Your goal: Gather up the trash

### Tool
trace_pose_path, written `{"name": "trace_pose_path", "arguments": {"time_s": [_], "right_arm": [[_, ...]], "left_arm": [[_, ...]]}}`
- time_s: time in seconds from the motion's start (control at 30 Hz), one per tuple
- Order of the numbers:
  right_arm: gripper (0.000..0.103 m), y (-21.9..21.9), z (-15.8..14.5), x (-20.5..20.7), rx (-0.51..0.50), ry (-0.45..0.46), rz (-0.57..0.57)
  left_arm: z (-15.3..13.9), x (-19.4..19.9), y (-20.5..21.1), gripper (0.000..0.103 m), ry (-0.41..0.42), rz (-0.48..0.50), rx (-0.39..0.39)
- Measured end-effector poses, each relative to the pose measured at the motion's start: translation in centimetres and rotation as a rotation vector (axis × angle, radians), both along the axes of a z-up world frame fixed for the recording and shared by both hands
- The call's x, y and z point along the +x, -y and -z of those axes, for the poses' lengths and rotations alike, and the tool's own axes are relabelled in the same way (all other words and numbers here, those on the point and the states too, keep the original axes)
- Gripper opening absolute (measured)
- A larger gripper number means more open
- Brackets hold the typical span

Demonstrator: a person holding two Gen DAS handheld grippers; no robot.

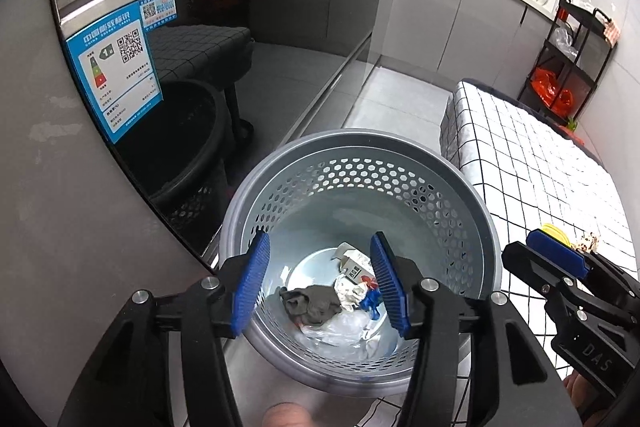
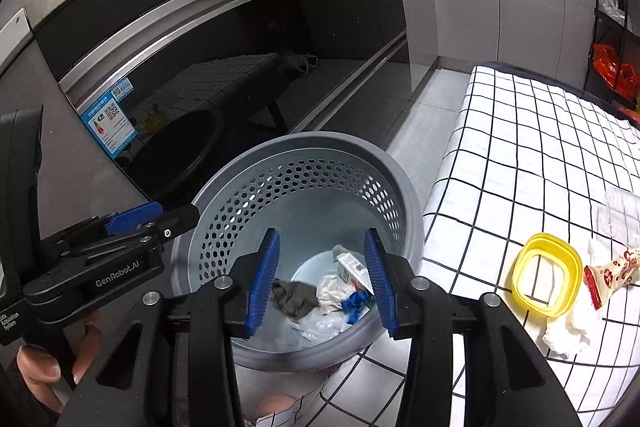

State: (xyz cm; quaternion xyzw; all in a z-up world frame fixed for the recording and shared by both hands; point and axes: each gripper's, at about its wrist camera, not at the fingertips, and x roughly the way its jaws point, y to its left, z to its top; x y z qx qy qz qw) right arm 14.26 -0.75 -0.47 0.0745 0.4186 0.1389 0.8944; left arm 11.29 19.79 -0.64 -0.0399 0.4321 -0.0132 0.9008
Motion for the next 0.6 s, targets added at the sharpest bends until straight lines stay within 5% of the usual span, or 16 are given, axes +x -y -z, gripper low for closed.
{"name": "trace_pose_path", "arguments": {"time_s": [0.6], "right_arm": [[0.048,2.0,-0.2,-2.7,0.006,0.003,0.062]], "left_arm": [[-0.7,-0.7,1.3,0.052,0.033,0.027,0.014]]}}
